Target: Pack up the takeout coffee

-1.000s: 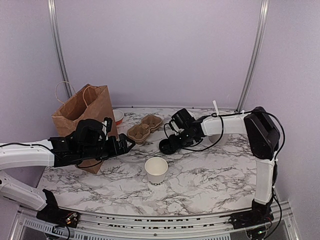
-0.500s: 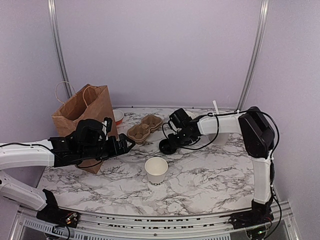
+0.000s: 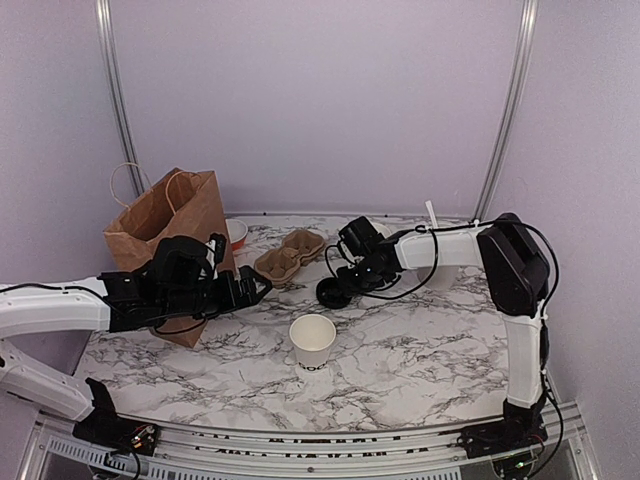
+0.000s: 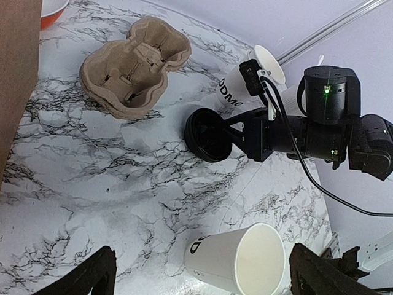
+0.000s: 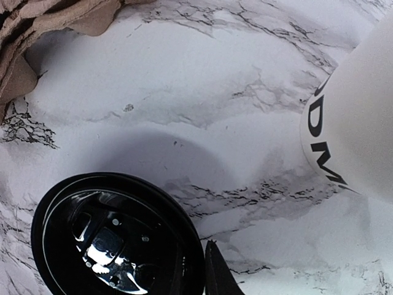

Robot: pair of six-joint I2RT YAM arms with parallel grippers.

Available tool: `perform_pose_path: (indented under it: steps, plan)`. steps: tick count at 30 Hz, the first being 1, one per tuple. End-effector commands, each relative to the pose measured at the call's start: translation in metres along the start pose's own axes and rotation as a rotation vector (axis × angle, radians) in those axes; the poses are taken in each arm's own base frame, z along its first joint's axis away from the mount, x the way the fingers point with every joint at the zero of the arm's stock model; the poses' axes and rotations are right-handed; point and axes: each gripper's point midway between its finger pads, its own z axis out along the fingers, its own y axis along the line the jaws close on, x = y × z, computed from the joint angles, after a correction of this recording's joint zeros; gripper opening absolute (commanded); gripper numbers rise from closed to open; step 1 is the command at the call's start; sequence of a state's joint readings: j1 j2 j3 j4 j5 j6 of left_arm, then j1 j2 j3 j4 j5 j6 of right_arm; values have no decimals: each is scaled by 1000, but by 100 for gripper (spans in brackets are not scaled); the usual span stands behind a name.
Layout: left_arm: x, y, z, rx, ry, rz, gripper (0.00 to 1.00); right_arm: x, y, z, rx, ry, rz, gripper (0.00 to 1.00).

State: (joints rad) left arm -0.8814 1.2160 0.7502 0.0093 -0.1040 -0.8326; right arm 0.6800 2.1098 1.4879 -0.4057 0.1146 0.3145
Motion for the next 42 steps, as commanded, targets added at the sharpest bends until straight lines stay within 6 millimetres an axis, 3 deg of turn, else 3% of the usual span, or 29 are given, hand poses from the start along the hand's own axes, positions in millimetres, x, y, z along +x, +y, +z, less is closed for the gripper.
perform_pose_path:
  steps: [1,15,20,33,42]
  plan:
    - [-5,-9,1,10,9,11,99,-16,-2,-13,0,-36,15,11]
    - [-10,-29,32,11,63,94,99,-34,1,-50,-32,-109,28,10]
    - [-15,-36,47,-5,84,130,99,-34,2,-54,-44,-114,28,10]
    - [-8,-46,118,25,208,78,81,-31,9,-59,-95,-128,52,10]
    - [-18,-35,149,74,206,-49,66,-34,14,-63,-115,-137,52,10]
